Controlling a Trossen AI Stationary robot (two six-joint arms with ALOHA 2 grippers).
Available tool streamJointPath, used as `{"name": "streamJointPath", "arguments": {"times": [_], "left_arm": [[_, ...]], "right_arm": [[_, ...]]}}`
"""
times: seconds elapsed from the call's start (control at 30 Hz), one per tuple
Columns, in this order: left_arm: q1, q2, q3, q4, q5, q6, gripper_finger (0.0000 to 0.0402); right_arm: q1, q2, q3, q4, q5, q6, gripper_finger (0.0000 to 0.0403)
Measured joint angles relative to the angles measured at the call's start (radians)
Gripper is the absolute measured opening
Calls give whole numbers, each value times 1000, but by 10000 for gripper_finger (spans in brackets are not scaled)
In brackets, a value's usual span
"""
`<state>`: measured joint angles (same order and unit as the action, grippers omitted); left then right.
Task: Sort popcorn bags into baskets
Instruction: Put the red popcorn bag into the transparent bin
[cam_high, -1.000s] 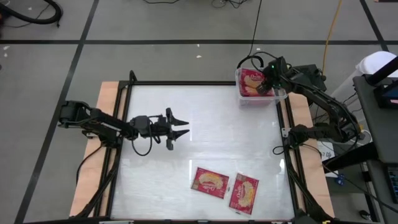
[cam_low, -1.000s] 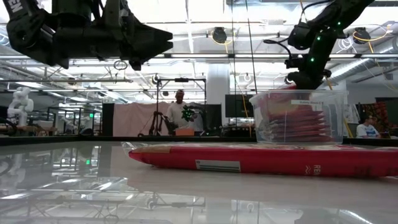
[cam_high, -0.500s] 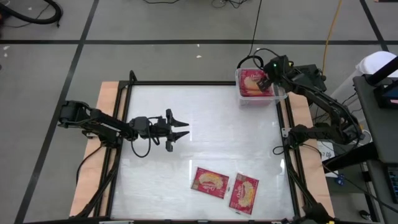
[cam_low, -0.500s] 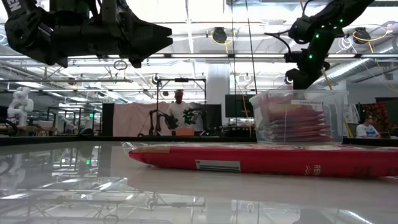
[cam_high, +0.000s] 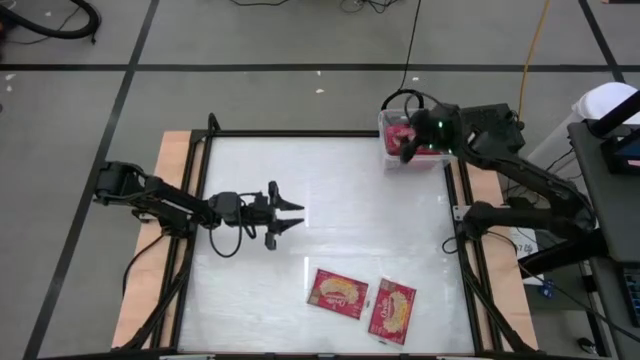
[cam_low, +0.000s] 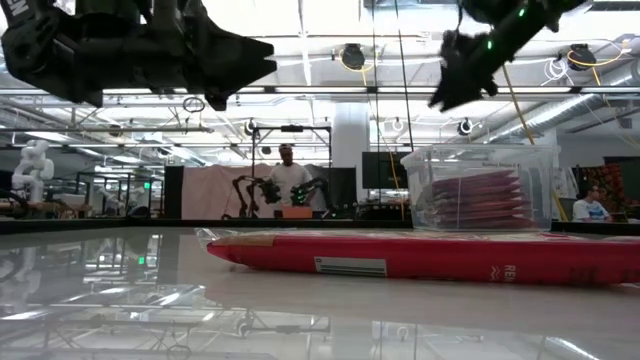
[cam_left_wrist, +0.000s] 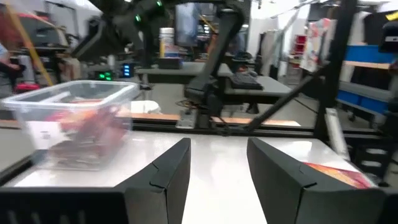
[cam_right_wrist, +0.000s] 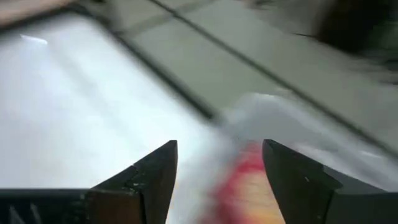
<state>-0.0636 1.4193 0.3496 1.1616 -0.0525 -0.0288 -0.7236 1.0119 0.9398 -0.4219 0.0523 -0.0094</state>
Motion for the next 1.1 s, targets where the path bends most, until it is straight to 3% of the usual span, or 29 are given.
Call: {"name": "streamJointPath", "arguments": {"times": [0.1,0.2,0.37,0.53,0.73,0.83,1.1], "left_arm": [[-51,0,0,-6,0,2,161],[-101,0,0,-18,0,5,161],[-171,0,0,-101,-6,-25,161],[-258,30,5,-127,10,-42,161],[-404,109,54,-169,-24,-29,161],[-455,184,99,-170,-66,-30,161],[-478,473,288,-172,-20,-43,154]], "right_arm": [[128,-20,0,0,-78,113,223],[297,-18,0,-2,-71,200,222],[616,29,-10,28,89,262,222],[859,91,-126,318,157,252,222],[1018,198,-313,738,171,272,222],[1068,268,-385,913,240,323,222],[1145,442,-412,1133,318,364,222]]}}
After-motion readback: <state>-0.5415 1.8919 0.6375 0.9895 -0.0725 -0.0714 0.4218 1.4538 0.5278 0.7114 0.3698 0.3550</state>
